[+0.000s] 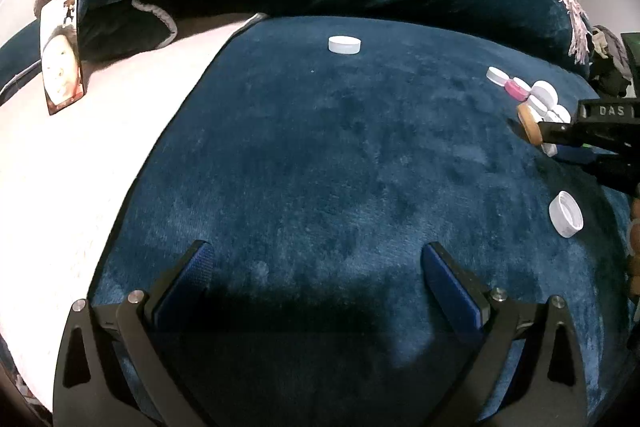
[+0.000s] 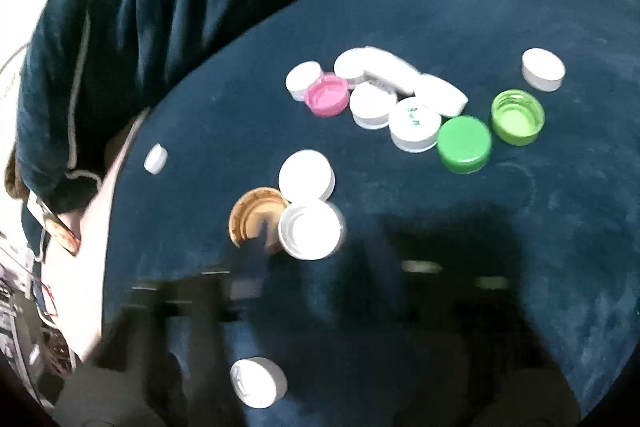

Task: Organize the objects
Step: 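Move both open tools back over the white caps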

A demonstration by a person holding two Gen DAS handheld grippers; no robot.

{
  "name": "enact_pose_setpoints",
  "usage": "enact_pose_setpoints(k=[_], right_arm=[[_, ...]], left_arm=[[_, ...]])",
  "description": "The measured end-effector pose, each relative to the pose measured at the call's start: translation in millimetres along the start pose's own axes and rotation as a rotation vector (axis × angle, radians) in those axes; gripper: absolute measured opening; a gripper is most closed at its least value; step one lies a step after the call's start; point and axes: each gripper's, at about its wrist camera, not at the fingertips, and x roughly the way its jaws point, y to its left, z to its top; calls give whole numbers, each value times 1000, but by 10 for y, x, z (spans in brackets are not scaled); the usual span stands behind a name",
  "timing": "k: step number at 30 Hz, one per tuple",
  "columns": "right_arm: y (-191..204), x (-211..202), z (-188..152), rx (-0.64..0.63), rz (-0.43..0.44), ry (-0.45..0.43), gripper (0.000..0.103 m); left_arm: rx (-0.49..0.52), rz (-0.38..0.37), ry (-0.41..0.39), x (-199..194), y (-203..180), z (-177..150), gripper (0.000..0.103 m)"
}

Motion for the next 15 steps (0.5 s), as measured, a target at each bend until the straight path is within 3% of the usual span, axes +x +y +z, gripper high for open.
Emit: enact_pose_setpoints(k=[4,9,13,15], right_arm=[[49,-240,-167,-82,-74,-38,32],[95,-436,-564,-199,-215,1,33],[44,-426,-644,-148,-184,19,34],[1,-478,-660,-98,-159,1,49]], left_arm=[[2,4,0,-1,-6,-5,103],[2,6,0,-1,-9,-6,103],[3,5,0,-2,-6,-5,103],[2,3,-1,-2,-2,-3,103]])
